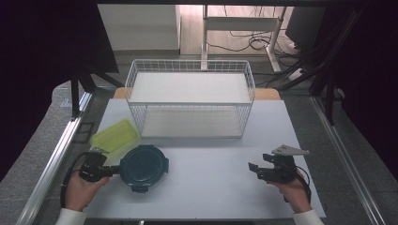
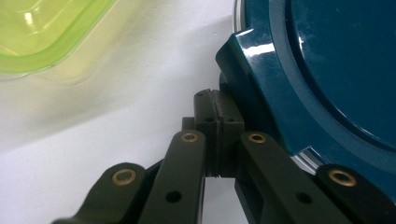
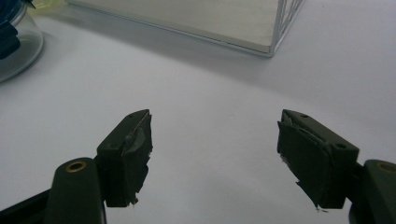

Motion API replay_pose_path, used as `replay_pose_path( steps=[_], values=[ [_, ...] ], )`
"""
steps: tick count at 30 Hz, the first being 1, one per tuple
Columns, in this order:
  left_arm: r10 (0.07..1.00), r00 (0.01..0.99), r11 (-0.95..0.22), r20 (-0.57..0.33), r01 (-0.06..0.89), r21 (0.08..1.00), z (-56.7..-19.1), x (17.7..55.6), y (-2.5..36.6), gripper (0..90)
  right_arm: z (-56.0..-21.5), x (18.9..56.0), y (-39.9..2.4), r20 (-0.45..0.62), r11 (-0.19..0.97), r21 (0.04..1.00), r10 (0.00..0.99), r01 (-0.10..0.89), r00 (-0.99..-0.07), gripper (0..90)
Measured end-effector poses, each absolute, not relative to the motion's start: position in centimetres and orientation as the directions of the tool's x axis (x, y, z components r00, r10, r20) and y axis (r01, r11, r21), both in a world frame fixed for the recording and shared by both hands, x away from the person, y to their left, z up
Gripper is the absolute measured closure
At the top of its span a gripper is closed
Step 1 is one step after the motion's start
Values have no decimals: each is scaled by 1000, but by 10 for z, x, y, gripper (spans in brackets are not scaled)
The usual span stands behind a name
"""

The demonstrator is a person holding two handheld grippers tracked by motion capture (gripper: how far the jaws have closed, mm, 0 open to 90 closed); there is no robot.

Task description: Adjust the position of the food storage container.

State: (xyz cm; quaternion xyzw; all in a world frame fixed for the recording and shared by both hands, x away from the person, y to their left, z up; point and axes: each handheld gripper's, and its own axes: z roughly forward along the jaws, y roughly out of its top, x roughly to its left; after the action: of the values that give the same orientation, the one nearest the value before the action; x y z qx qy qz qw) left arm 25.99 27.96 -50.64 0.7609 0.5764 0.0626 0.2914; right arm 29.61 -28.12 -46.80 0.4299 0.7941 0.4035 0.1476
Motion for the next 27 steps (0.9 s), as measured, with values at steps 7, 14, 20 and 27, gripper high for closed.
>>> replay_pose_path(
  steps=[7, 14, 20, 27],
  values=[
    [907, 342, -175, -246, 837, 519, -507, 263, 271, 900, -469, 297, -281, 109, 311, 765, 800, 564, -590, 259],
    [903, 347, -173, -253, 833, 525, -507, 265, 262, 900, -469, 296, -280, 109, 312, 764, 801, 565, -589, 259],
    [898, 356, -179, -258, 832, 525, -507, 267, 253, 900, -469, 296, -280, 110, 313, 764, 799, 565, -591, 259],
    [887, 380, -200, -261, 827, 525, -506, 272, 239, 900, -470, 296, -279, 106, 318, 763, 798, 563, -594, 258]
  ],
)
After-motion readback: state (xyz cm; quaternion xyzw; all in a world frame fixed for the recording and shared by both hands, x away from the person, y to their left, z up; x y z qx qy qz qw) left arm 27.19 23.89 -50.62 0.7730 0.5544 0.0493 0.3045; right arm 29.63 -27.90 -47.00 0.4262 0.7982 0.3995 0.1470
